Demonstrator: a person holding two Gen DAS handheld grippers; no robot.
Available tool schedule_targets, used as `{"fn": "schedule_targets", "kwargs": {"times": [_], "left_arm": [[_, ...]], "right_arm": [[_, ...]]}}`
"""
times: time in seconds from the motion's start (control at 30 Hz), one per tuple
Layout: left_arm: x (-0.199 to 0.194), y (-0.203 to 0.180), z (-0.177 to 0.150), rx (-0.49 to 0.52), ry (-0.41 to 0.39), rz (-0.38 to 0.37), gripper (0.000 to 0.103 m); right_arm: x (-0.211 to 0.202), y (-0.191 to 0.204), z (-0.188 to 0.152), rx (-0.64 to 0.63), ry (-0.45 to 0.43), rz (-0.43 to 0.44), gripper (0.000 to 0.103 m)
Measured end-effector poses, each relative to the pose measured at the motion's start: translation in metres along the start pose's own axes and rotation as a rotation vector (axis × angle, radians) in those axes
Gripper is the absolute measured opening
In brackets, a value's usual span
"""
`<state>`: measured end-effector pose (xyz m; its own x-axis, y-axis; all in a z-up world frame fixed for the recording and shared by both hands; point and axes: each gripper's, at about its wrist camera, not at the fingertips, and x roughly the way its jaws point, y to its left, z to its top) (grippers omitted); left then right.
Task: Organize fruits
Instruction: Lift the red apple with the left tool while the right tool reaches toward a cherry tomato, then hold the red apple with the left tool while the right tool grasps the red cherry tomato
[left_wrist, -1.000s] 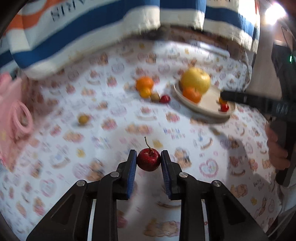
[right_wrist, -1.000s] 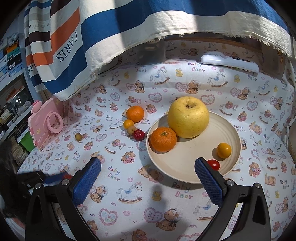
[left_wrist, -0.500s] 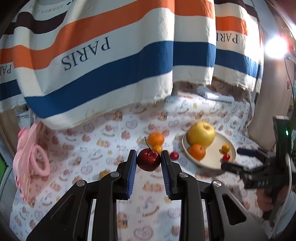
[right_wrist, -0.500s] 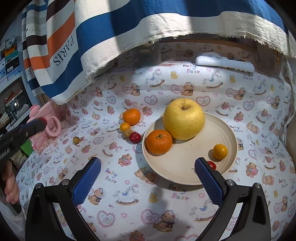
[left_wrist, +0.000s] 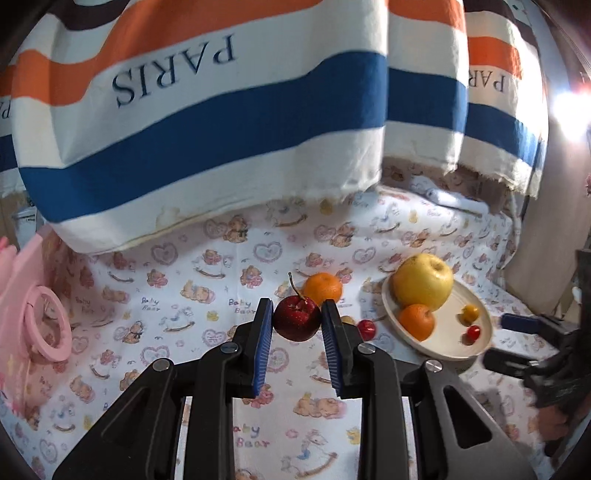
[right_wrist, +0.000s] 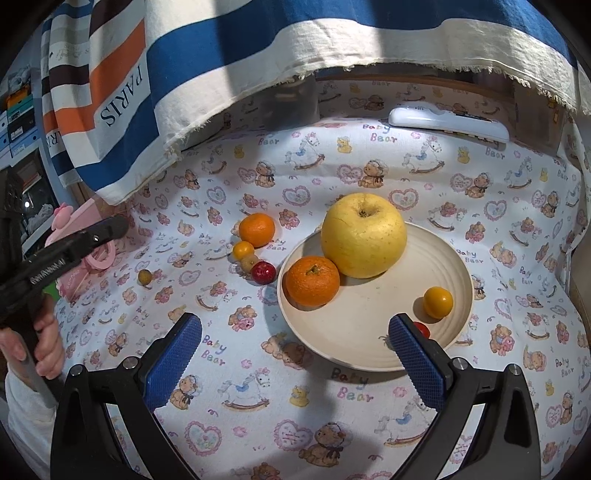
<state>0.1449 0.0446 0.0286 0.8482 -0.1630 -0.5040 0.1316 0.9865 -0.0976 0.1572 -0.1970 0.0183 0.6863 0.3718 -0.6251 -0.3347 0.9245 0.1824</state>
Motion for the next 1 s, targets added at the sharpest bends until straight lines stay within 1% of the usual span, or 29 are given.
{"fn": "schedule_targets", "kwargs": {"times": [0.07, 0.13, 0.3, 0.4, 0.47, 0.5, 0.57, 0.6, 0.7, 0.77, 0.93, 1.0], "left_arm": [[0.009, 0.003, -0.006, -0.012, 0.017, -0.023, 0.026], [0.017, 0.003, -0.010, -0.007, 0.037, -0.021, 0.026], [0.021, 0.001, -0.016, -0.003, 0.038, 0.003, 0.026], [0.021, 0.001, -0.019, -0.002, 0.021, 0.010, 0.026], [0.022, 0.003, -0.022, -0.015, 0.006, 0.007, 0.026], [0.023, 0.005, -0.024, -0.025, 0.005, -0.006, 0.026], [0.027, 0.009, -0.026, -0.051, 0.014, -0.028, 0.026], [0.028, 0.010, -0.026, -0.050, 0.009, -0.038, 0.026], [0.029, 0.011, -0.027, -0.044, 0.005, 0.004, 0.026], [0.031, 0.013, -0.027, -0.052, 0.010, -0.007, 0.026], [0.031, 0.015, -0.027, -0.058, 0.001, 0.002, 0.026], [0.032, 0.015, -0.027, -0.055, 0.006, 0.010, 0.026]], "right_arm": [[-0.005, 0.005, 0.002, -0.004, -0.015, 0.028, 0.102], [-0.007, 0.010, 0.005, -0.005, -0.025, 0.016, 0.102], [0.005, 0.018, 0.020, 0.037, 0.038, 0.061, 0.102], [0.016, 0.026, 0.031, 0.016, 0.048, 0.035, 0.093], [0.028, 0.031, 0.040, 0.020, 0.074, 0.055, 0.086], [0.035, 0.034, 0.044, 0.026, 0.093, 0.071, 0.084], [0.051, 0.039, 0.051, 0.024, 0.131, 0.090, 0.074], [0.058, 0.042, 0.053, 0.020, 0.145, 0.088, 0.072], [0.081, 0.052, 0.058, -0.003, 0.185, 0.063, 0.065], [0.096, 0.057, 0.060, -0.022, 0.207, 0.047, 0.058], [0.128, 0.063, 0.062, -0.055, 0.244, -0.019, 0.056], [0.136, 0.064, 0.060, -0.061, 0.259, -0.024, 0.056]]}}
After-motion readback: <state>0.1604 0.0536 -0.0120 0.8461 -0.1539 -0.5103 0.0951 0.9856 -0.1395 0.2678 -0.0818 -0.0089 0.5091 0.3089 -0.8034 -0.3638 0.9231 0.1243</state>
